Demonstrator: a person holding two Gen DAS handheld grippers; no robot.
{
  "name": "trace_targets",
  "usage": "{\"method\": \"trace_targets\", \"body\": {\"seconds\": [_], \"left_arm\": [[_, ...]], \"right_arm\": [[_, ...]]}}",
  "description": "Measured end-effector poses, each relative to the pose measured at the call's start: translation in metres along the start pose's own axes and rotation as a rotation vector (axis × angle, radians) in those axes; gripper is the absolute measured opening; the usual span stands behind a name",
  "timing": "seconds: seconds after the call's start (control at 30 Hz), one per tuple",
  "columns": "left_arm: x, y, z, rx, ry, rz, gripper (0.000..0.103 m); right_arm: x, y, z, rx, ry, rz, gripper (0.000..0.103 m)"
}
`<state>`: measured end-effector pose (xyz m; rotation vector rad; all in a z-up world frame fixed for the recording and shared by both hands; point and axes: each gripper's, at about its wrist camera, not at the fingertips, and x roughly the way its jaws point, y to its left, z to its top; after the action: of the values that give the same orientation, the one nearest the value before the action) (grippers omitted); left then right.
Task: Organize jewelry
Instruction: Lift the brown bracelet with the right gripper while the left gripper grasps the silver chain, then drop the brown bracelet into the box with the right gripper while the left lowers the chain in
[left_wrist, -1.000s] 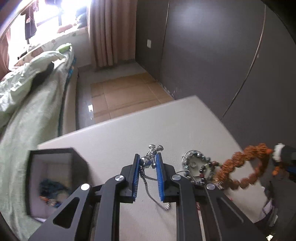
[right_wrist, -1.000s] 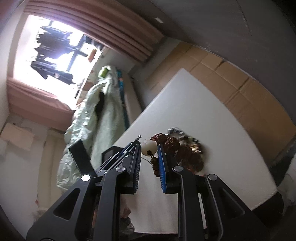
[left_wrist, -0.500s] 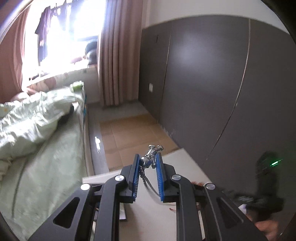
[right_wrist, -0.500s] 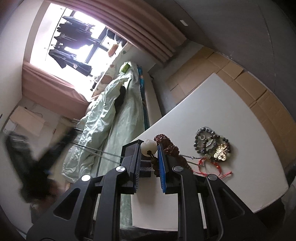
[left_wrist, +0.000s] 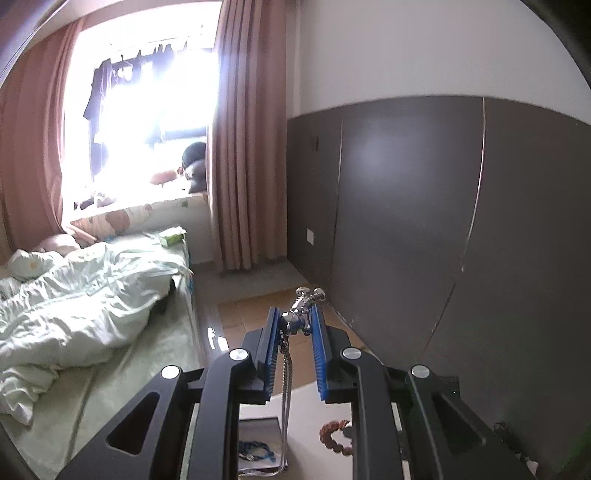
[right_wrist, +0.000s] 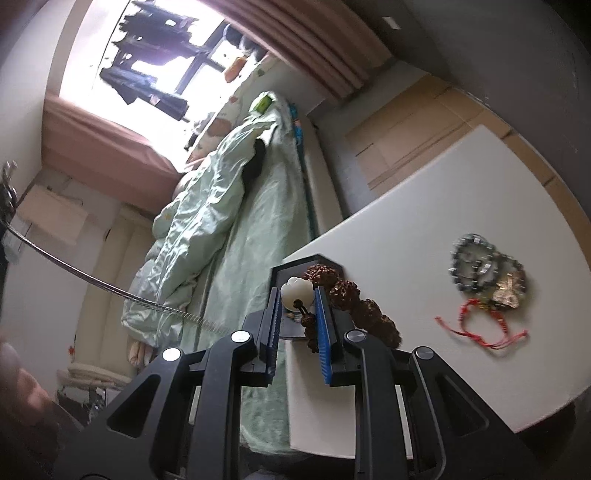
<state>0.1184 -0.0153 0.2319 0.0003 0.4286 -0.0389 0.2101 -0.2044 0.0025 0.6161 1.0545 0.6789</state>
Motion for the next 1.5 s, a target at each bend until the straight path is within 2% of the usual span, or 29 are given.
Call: {"method": "trace_targets", "body": {"seconds": [0.2,0.37,0.67,0.7,0.77,0.8,0.83,0.87,1.0,1.3,1.5], "left_arm": [[-0.024,0.015,0.020,-0.006,-0.037,0.040,0.015],[-0.023,0.035,0.024,-0.028,-0.043,0.064,0.015],[0.004,0.058,0.018,-0.054,-0.017,0.066,0.015],[0.007,0.060,0.017,-0.055,-0.014,0.064,0.015],[0.015,0.061,0.013,-0.058,-0.002,0.061,0.015],[0.019,0.062,0.011,-0.060,0.005,0.059,0.015],[0.025,0.062,0.008,-0.062,0.013,0.055,0.015],[0.029,0.063,0.006,-0.062,0.019,0.051,0.015],[0.046,0.064,-0.004,-0.068,0.042,0.032,0.015],[0.070,0.066,-0.017,-0.086,0.070,0.012,0.015],[0.077,0.064,-0.025,-0.079,0.086,0.019,0.015]], "right_arm": [[0.011,0.041,0.000,-0.057,0.020,0.014,0.019],[0.028,0.068,0.000,-0.088,0.046,0.027,0.019],[0.082,0.071,0.002,-0.028,0.128,0.085,0.019],[0.086,0.070,0.002,-0.022,0.139,0.092,0.021],[0.095,0.067,0.004,-0.022,0.163,0.102,0.031],[0.098,0.068,0.005,-0.027,0.171,0.094,0.047],[0.098,0.065,0.005,-0.038,0.160,0.068,0.065],[0.096,0.063,0.005,-0.043,0.144,0.054,0.067],[0.088,0.048,0.006,-0.050,0.128,0.007,0.067],[0.034,0.020,-0.005,-0.122,0.062,-0.134,0.067],[0.007,0.002,-0.008,-0.111,0.029,-0.164,0.067]]}}
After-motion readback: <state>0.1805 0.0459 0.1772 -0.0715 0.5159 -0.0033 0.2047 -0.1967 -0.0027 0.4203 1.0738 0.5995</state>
